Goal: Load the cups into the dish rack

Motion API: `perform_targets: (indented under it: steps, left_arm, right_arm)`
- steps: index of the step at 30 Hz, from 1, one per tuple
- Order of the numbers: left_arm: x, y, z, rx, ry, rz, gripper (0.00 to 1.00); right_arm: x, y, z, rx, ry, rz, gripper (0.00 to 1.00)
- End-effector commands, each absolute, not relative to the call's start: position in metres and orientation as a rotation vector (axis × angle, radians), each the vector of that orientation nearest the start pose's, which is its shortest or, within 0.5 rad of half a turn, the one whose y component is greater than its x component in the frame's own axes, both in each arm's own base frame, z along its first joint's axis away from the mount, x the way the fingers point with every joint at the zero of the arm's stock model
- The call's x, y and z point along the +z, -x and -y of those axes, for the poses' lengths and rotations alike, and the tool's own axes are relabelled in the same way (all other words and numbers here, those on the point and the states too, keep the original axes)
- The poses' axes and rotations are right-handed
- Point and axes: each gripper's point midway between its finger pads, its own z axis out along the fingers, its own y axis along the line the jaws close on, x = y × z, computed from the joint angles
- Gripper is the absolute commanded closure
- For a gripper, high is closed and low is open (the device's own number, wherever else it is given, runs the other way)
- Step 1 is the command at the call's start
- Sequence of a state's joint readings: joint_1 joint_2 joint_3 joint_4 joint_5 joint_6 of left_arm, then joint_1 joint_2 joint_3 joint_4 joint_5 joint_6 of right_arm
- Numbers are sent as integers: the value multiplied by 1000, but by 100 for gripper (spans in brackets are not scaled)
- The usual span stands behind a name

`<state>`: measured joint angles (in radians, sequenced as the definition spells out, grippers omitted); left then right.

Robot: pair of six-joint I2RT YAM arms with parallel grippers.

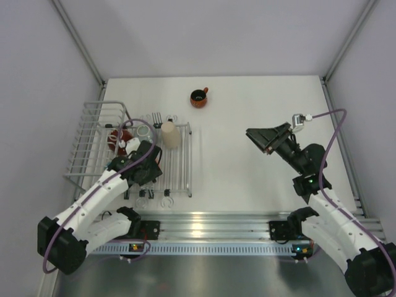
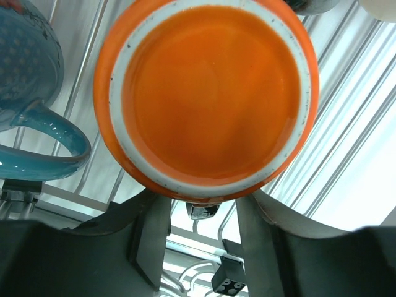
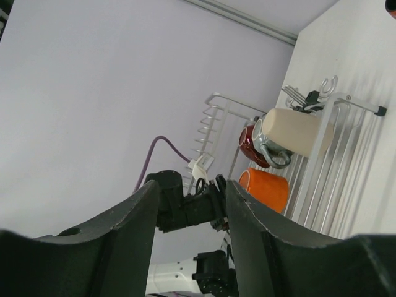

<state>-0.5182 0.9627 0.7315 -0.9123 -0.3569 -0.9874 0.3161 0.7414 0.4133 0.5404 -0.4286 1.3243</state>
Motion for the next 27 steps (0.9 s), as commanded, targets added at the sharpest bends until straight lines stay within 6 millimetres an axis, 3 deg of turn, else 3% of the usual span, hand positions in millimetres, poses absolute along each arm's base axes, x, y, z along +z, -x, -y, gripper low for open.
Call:
perform_targets:
  steps: [1,9,15,21,25,27]
  left_arm:
    - [113,-206,82,-98,703,-2433,48]
    - [139,-214,89,-172,678,-2384,40]
    - [168,-221,81,-199,701,-2267,36]
    - [210,-229,75,-245,699,-2141,34]
    - [245,-230,68,-282,687,-2033,34]
    - [269,-230,65,-318,663,-1964,33]
  right_arm:
    - [327,-242,-190,1594,-329,-1495,52]
    - [322,-244,-189,1535,-320,-1547,51]
    - [321,-251,-186,1401,-289,-1625,50]
    - [316,-262,-176,1245,-312,-1703,50]
    - [318,-272,-168,1151,-315,-1723,50]
    - [309,-279,-167,1102,-336,-1778,50]
